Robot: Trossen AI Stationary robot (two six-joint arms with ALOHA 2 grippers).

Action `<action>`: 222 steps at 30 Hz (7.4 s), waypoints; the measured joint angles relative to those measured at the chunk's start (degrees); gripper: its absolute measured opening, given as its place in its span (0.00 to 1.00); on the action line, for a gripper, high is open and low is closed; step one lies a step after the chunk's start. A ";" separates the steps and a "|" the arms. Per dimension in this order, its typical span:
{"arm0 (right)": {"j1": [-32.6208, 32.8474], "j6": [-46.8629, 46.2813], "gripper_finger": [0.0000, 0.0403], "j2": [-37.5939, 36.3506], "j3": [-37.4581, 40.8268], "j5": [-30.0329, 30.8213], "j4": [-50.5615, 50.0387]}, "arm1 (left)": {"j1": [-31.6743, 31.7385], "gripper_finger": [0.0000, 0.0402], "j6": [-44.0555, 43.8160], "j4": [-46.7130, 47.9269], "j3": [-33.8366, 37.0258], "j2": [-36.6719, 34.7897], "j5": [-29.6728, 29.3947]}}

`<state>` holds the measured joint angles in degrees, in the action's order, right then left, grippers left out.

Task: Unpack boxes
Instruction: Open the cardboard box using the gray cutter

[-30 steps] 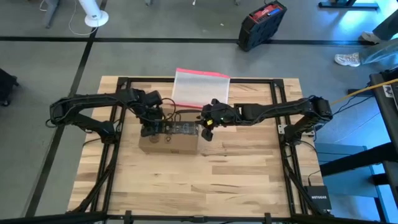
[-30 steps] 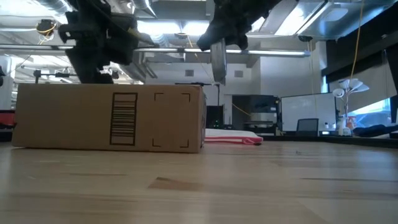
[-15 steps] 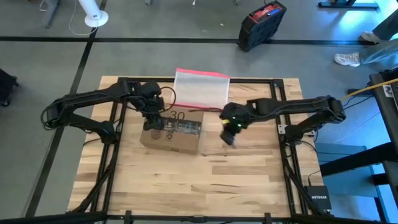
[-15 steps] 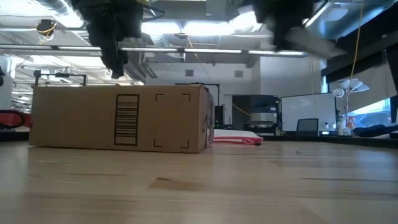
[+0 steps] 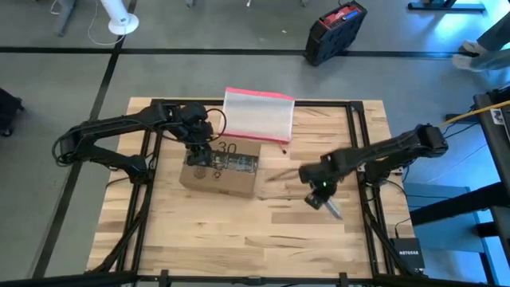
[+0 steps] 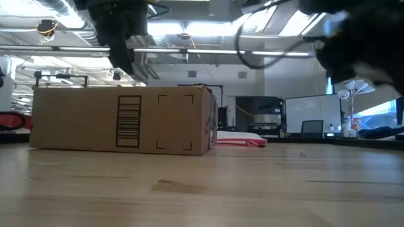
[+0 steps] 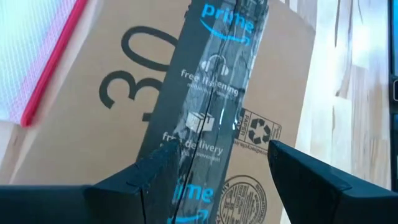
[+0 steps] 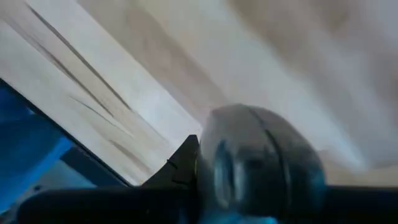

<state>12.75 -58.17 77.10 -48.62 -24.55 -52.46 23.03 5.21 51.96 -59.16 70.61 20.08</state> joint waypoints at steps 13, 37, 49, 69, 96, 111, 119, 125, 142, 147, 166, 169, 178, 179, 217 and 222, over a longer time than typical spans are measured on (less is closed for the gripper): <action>23.28 -39.36 0.15 -4.02 21.92 10.62 37.16 | -0.11 0.59 -0.09 1.52 -0.04 -0.07 0.26; 35.98 -48.46 0.61 -3.98 22.75 34.07 43.36 | 1.36 0.59 10.21 1.89 -0.09 1.84 0.74; 19.90 -7.80 0.61 -3.87 7.42 43.16 42.47 | 3.13 0.59 13.14 5.31 -0.15 15.20 13.23; -5.40 33.78 0.62 11.57 -6.62 31.11 52.56 | -3.64 0.59 13.52 7.93 -0.09 16.13 22.18; -14.65 54.60 0.49 27.34 -20.15 2.27 42.78 | -3.56 0.59 8.68 1.85 -0.09 16.06 14.67; -12.68 58.31 0.41 27.52 -25.37 2.48 42.06 | -2.05 0.59 6.30 -0.24 -0.24 19.82 14.34; -12.72 56.91 0.41 32.06 -29.64 5.43 38.16 | -1.95 0.59 5.11 -2.18 -0.17 19.76 14.56; -12.80 54.20 0.41 36.33 -33.32 2.00 35.94 | -1.97 0.59 5.07 -2.14 -0.15 19.80 14.65; -11.29 59.84 0.03 38.18 -44.85 -12.69 25.38 | 0.42 0.59 2.40 -7.02 -0.09 19.91 12.90; -11.36 59.93 0.01 38.11 -45.77 -13.41 23.93 | 0.83 0.59 0.99 -8.22 -0.07 19.89 12.50; -10.36 68.02 0.00 38.21 -53.73 -6.25 5.30 | 1.62 0.59 7.57 8.57 -18.42 17.77 12.39; -10.36 69.02 0.00 38.21 -54.83 -5.34 3.91 | 0.94 0.59 9.33 13.57 -20.02 17.70 20.93; -10.45 69.33 0.00 38.21 -59.95 -4.02 2.81 | -6.92 0.59 11.86 17.90 -19.93 17.68 22.89; -10.47 69.33 0.00 38.21 -60.59 -3.83 2.58 | -7.90 0.59 11.70 17.74 -19.93 17.70 22.78; -6.67 67.32 0.14 35.63 -62.27 3.71 -7.79 | -22.44 0.03 8.79 18.93 -20.03 20.99 3.15; -6.77 67.21 0.27 34.66 -62.49 5.65 -9.10 | -23.98 0.01 7.58 19.98 -20.04 20.76 1.07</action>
<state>5.98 9.04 111.76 -111.11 -18.90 -61.56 -0.95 12.80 71.94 -79.20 91.37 21.15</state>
